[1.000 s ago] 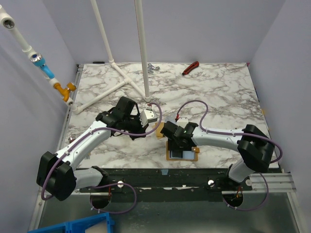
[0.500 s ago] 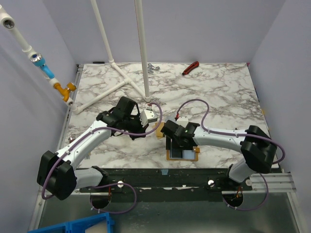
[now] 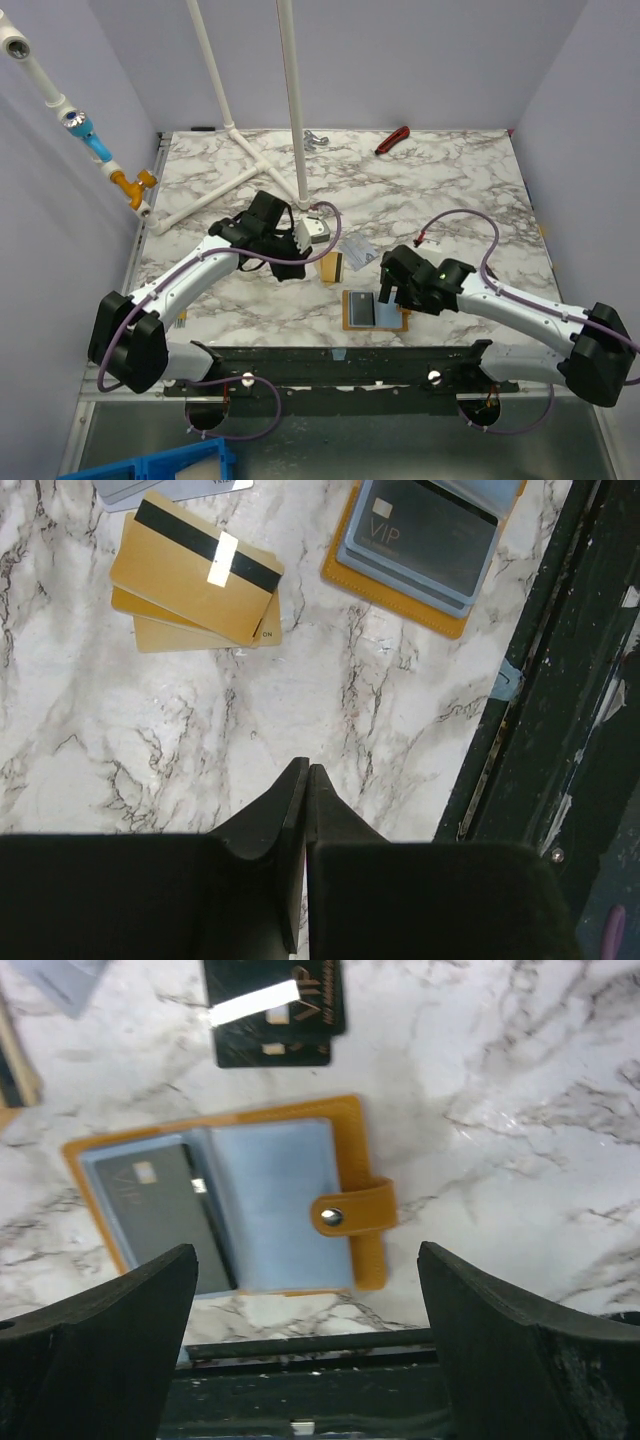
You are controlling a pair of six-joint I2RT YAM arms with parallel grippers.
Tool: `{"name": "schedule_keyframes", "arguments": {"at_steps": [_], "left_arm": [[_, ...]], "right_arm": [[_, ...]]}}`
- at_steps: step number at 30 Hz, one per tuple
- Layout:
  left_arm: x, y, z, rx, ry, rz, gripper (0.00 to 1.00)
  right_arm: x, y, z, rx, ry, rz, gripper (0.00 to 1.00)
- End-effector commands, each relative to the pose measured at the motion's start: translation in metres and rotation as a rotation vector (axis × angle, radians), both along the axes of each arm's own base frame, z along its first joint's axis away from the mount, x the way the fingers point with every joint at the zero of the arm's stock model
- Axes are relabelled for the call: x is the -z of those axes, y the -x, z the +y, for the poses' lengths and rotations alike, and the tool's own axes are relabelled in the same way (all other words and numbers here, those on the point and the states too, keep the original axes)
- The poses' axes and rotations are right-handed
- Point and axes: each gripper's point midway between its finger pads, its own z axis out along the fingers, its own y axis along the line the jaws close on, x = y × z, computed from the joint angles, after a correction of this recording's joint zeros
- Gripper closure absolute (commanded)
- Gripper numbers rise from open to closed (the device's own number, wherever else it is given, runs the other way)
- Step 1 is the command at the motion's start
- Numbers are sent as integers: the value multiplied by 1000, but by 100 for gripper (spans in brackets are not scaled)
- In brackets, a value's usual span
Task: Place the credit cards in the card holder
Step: Insert the credit card into the card holder.
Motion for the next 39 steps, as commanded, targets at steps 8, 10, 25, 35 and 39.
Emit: {"name": "schedule_keyframes", "arguments": {"at_steps": [8, 10, 25, 35, 39], "left_arm": [[-4, 6, -16, 33, 44, 85, 95], [-4, 7, -15, 34, 43, 89, 95], [43, 28, -74, 201, -98, 14, 97], [73, 39, -93, 152, -115, 73, 100], [81, 49, -99, 144, -97, 128, 100]], "right_arm": [[50, 19, -16, 40, 69, 99, 7], [52, 19, -18, 64, 42, 77, 10], [52, 26, -7, 94, -371, -18, 30], [61, 25, 5, 18, -530, 32, 32], [53, 23, 17, -33, -589, 17, 33]]}}
